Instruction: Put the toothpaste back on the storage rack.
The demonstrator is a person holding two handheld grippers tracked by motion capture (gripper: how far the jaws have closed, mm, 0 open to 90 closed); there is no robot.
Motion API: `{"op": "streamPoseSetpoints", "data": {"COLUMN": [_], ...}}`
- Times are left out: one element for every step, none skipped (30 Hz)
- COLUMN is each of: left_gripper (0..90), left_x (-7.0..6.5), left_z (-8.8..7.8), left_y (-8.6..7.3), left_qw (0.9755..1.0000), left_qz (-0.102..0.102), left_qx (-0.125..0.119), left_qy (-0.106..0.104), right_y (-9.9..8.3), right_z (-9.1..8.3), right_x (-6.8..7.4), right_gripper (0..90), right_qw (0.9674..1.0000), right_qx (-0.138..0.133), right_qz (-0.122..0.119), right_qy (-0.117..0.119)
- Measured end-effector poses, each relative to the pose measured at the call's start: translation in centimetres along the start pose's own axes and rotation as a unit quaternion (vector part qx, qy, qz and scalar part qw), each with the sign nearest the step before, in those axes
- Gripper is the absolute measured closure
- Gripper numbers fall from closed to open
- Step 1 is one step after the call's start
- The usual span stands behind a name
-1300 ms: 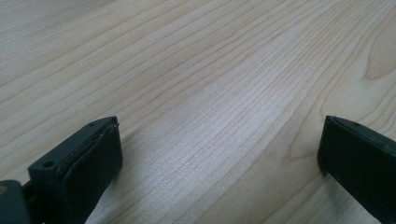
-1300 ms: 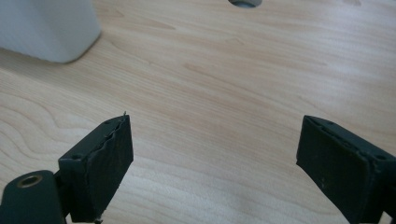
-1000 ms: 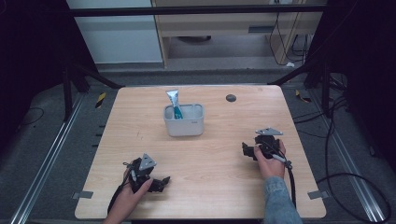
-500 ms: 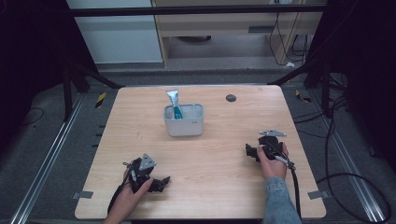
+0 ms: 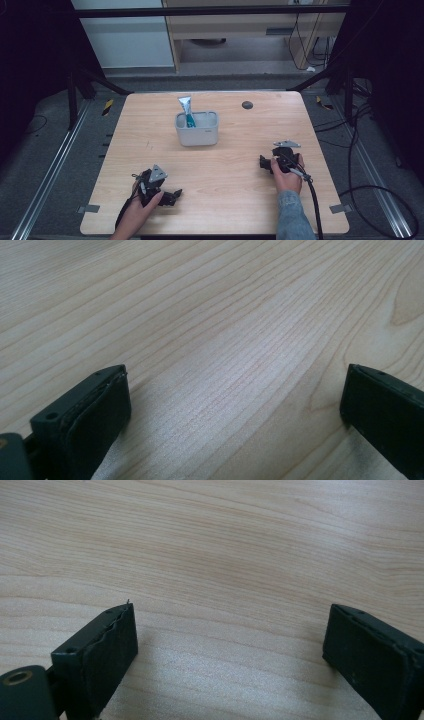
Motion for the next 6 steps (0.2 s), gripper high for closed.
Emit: {"op": "streamPoseSetpoints", "data": {"left_gripper": [0.0, 0.0, 0.0, 0.0, 0.0, 0.0], "left_x": [0.00, 0.00, 0.00, 0.00, -0.01, -0.01], "left_z": [0.00, 0.00, 0.00, 0.00, 0.00, 0.00], "left_y": [0.00, 0.00, 0.00, 0.00, -0.01, -0.01], "left_qw": [1.0000, 1.0000, 1.0000, 1.0000, 1.0000, 1.0000], "left_qz": [0.000, 0.000, 0.000, 0.000, 0.000, 0.000], "left_qx": [0.000, 0.000, 0.000, 0.000, 0.000, 0.000], "left_qy": [0.000, 0.000, 0.000, 0.000, 0.000, 0.000], "right_y": [-0.07, -0.07, -0.17, -0.17, -0.16, -0.15], "right_z": [-0.02, -0.02, 0.01, 0.01, 0.11, 0.13], "right_x": [0.03, 0.03, 0.07, 0.07, 0.21, 0.23], "right_gripper": [4.4, 4.4, 1.6, 1.6, 0.3, 0.3], "right_qw": [1.0000, 1.0000, 1.0000, 1.0000, 0.9999, 0.9998], "right_qx": [0.003, 0.003, 0.007, 0.007, 0.010, 0.010], "right_qz": [0.003, 0.003, 0.005, 0.005, 0.010, 0.012], "right_qy": [0.001, 0.001, -0.001, -0.001, -0.006, -0.008]}}
Point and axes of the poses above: each handheld gripper's, and its own axes: z roughly forward along the jaws, y roughly out of its top, x roughly to its left, the point moved 8 cm from there along z, roughly forward along the jaws, and after that the axes turned 5 degrees about z, right-handed, at the moved point
